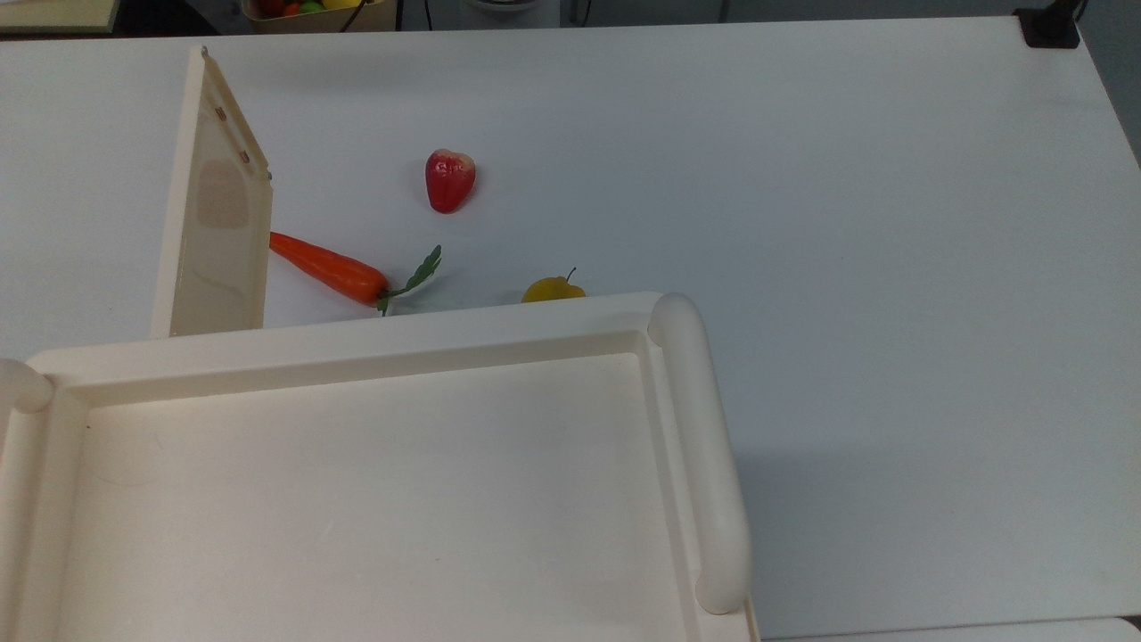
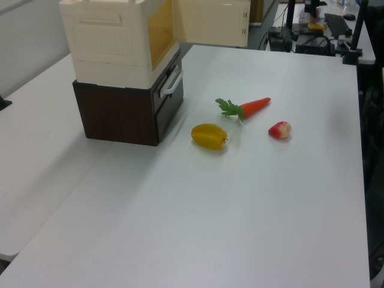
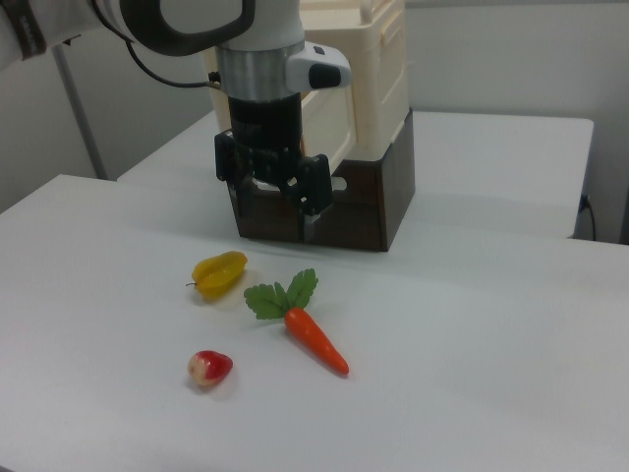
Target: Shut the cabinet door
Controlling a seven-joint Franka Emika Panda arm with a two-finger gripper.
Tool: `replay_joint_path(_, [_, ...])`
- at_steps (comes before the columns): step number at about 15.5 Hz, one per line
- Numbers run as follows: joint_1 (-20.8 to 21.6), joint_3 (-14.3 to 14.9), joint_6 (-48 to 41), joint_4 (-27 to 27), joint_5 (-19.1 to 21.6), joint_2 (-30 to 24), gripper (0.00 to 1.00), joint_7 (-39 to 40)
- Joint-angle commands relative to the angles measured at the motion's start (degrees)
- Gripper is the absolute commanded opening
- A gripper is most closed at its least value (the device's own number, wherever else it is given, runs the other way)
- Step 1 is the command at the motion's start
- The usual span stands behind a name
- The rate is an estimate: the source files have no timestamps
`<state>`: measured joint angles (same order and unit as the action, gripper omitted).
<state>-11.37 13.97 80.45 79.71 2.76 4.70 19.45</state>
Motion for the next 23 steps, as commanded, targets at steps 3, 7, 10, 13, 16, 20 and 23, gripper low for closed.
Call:
replay_joint_path(3, [0.92,-0.09,-1.52,1.50,-1.18,-1.63,1.00,-0.11])
replay_joint_path(7, [0.92,-0.09,-2.05,1.50,-1.09,-1.63,1.00,-0.20])
replay_joint_path(10, [1.00,-0.09,-2.40,1.50,-1.09,-1.54,1.00,-0.20])
replay_joint_path(13, [1.00,-0.09,-2.49,1.50,-1.01,-1.54,1.00,-0.20])
replay_joint_path(16, [1.00,-0.09,-2.49,1.50,-0.92,-1.54,1.00,-0.29])
replay_joint_path(20, [1.00,-0.09,-3.27,1.50,-0.92,-1.54,1.00,-0.20])
replay_joint_path(23, [1.00,-0.09,-4.16,1.50,-0.92,-1.54,1.00,-0.20])
